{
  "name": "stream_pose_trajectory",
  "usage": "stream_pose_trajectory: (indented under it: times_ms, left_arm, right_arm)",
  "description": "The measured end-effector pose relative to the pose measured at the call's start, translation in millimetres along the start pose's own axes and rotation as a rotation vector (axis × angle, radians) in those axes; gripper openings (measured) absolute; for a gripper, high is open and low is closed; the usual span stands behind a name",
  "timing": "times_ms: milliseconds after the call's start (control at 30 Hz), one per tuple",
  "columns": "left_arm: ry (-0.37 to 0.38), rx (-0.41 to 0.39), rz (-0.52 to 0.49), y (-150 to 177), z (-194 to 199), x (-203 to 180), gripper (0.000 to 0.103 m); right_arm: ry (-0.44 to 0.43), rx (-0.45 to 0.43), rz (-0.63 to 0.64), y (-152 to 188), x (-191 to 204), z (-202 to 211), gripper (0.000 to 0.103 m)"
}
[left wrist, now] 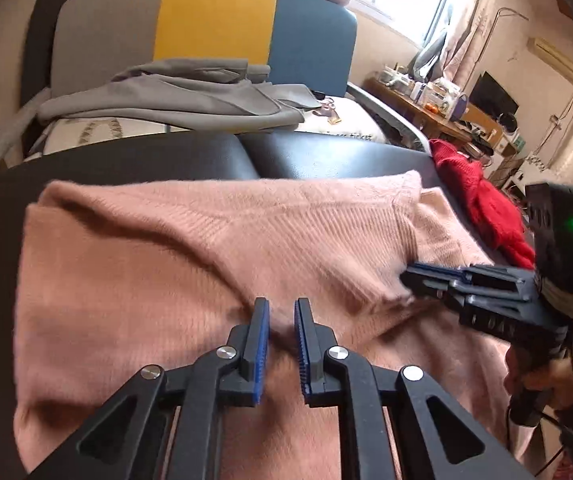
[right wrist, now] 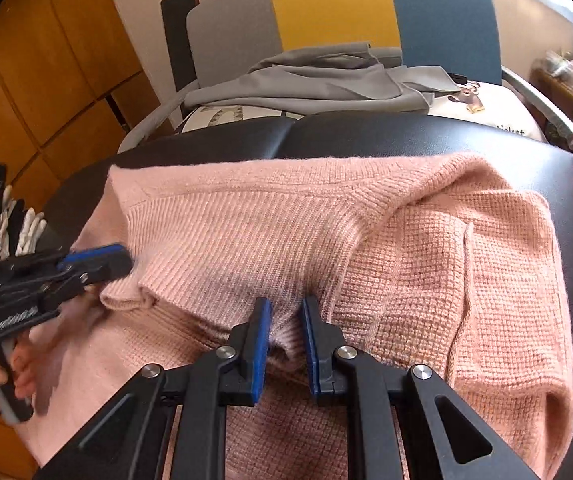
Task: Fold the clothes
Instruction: 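Smooth the sweater body flat with both tools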
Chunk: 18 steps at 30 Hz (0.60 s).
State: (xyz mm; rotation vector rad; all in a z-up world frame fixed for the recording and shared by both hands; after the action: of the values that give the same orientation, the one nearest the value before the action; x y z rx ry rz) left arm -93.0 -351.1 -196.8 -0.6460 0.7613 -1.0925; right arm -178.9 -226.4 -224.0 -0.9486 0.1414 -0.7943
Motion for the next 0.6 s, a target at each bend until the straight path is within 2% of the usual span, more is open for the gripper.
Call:
stream_pose_trajectory:
  times_ms: [267, 367, 433, 467, 500, 600]
  left_arm:
    - [-0.080, 0.020, -0.045, 29.7, 35.7, -7.2, 0.015]
    - [-0.115, 0.023, -0.078, 44.3, 51.2, -11.3, 0.015]
    - [-0.132, 0.011, -0.095, 51.7, 62.1, -14.1, 0.015]
    - [-0.140, 0.005, -0.103, 55.4, 67.6, -15.4, 0.015]
    - [-0.141, 0.007, -0.100, 59.9, 71.6, -16.4, 0.016]
    - [-0.163, 0.011, -0.103, 73.6, 82.5, -17.7, 0.016]
  right_arm:
    - [0.048, 0.012, 0.016, -1.6, 3.9, 1.0, 0.015]
    - [0.083, 0.019, 0.037, -6.7, 11.5, 9.7, 0.022]
    - [0.091, -0.003, 0.048, -8.0, 18.7, 22.4, 0.048]
    - [0.088, -0.026, 0.052, -7.9, 23.1, 31.6, 0.073]
    - [0.085, -0.048, 0.056, -7.8, 27.5, 40.8, 0.079]
    - [0.086, -0.077, 0.070, 2.6, 36.0, 66.9, 0.079]
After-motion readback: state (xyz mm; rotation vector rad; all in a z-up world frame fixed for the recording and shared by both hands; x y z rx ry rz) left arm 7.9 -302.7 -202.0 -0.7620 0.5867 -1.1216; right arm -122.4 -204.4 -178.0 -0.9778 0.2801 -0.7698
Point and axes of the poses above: each gripper's, at about its wrist camera, not at the fingertips, and z roughly against the way its jaws point, x to its left, y to its underside, the point moved 7 cm from there along -z, roughly the way its jaws point, and after that the axes turned 14 degrees about -x, right-handed, at the moved point
